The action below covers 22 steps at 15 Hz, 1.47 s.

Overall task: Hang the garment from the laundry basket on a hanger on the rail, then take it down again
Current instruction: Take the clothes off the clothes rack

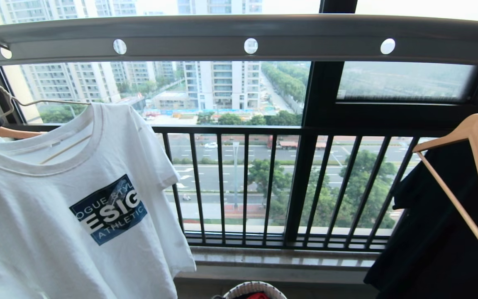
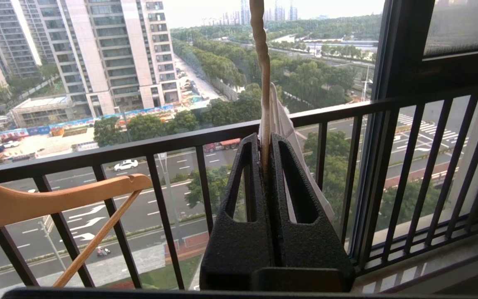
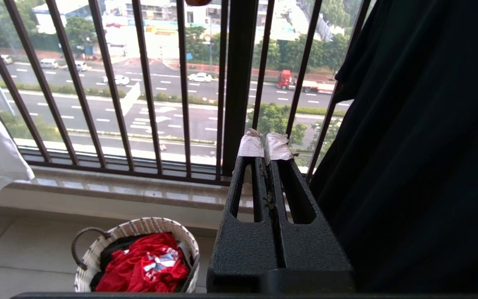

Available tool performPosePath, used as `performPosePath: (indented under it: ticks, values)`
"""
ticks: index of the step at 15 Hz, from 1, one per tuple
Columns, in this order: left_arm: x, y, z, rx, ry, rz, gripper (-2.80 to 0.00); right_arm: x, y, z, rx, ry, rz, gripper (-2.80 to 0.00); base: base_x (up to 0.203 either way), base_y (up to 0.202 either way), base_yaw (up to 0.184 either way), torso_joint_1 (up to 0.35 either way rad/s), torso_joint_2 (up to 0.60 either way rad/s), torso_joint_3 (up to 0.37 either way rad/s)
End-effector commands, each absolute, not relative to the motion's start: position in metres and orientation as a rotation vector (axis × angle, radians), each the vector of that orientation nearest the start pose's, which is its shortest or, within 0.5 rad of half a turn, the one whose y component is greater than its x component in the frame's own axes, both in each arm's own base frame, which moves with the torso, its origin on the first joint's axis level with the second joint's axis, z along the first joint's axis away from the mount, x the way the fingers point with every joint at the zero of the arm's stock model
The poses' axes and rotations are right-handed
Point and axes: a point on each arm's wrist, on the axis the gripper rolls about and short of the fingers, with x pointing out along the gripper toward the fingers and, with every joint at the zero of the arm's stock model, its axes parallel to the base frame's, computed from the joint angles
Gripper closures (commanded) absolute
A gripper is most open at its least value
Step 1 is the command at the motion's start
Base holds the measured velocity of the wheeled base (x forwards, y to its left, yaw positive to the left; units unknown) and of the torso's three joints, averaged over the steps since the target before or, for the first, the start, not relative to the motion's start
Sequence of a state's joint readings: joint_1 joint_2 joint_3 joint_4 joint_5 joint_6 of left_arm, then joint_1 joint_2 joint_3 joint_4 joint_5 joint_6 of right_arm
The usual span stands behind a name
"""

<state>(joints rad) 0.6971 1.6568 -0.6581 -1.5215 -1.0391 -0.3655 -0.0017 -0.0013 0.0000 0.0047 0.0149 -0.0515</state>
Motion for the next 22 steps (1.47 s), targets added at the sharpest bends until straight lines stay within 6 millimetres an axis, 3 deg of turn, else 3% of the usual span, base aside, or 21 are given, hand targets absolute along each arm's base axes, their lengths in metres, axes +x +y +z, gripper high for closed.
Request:
performPosePath:
  ticks: [1, 13, 22]
  values:
    - [0.212, 0.154, 0.242, 0.056, -0.28, -0.389, 0.0, -0.023, 0.0, 0.075, -0.052, 0.005, 0.014, 0.0, 0.0, 0.0, 0.0, 0.0, 0.0, 0.0]
    - [0.188, 0.143, 0.265, 0.066, -0.321, -0.38, 0.0, -0.023, 0.0, 0.075, -0.052, 0.005, 0.014, 0.0, 0.0, 0.0, 0.0, 0.0, 0.0, 0.0]
    - [0.166, 0.15, 0.266, 0.105, -0.195, -0.511, 0.0, -0.023, 0.0, 0.075, -0.052, 0.004, 0.014, 0.0, 0.0, 0.0, 0.0, 0.0, 0.0, 0.0]
